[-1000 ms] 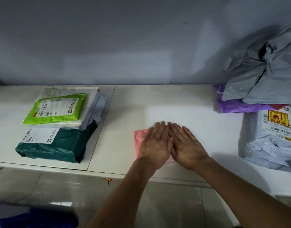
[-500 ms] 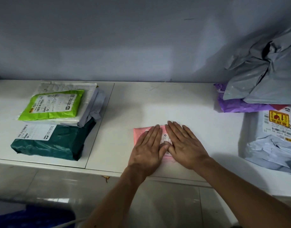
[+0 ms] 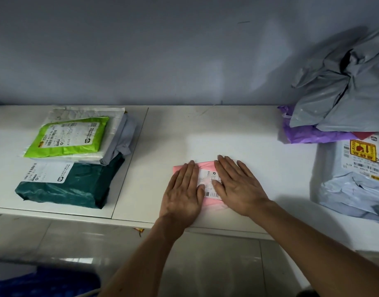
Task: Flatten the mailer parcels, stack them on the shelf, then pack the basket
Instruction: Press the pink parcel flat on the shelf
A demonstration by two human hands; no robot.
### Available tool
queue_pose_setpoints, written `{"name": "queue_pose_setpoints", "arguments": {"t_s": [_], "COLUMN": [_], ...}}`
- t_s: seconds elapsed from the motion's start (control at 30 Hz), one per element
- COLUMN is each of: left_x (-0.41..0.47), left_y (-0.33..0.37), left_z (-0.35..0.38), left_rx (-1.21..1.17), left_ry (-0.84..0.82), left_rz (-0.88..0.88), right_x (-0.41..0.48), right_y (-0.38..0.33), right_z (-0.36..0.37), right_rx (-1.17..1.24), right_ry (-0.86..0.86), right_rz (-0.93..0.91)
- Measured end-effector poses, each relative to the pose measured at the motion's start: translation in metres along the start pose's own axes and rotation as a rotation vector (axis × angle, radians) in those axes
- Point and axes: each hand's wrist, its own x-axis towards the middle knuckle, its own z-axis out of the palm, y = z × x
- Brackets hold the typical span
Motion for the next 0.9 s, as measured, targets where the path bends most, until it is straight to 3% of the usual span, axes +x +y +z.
{"name": "queue_pose_setpoints", "arguments": {"t_s": [0.1,0.33,0.47,0.73,0.9], "left_x": [0.001,-0.003,-0.008,0.001,0.004], "left_y": [0.000,0.003,-0.009,-0.002,0.001], "left_z": [-0.001,-0.001,0.001,-0.001,-0.005], "left_rx": [0.060,0.077,-0.074,0.089,0.034], "left_ry": [-0.038,-0.099,-0.008,-0.087,-0.056], "left_rz": [0.006,-0.006,-0.006,0.007,-0.025], "right_x": [0.008,0.024,0.026,0.023,0.016], "right_y": [-0.020,-0.075,-0.072,-0.058,-0.045], "right_z": [-0.013,-0.005,0.002,0.002,0.003], "right_rx": [0.038,0.204,0.271,0.325,0.278], "right_ry": [0.055,0.028,0.020,0.003,0.025], "right_rz": [0.012,-0.227,-0.234,-0.146,-0.088]}}
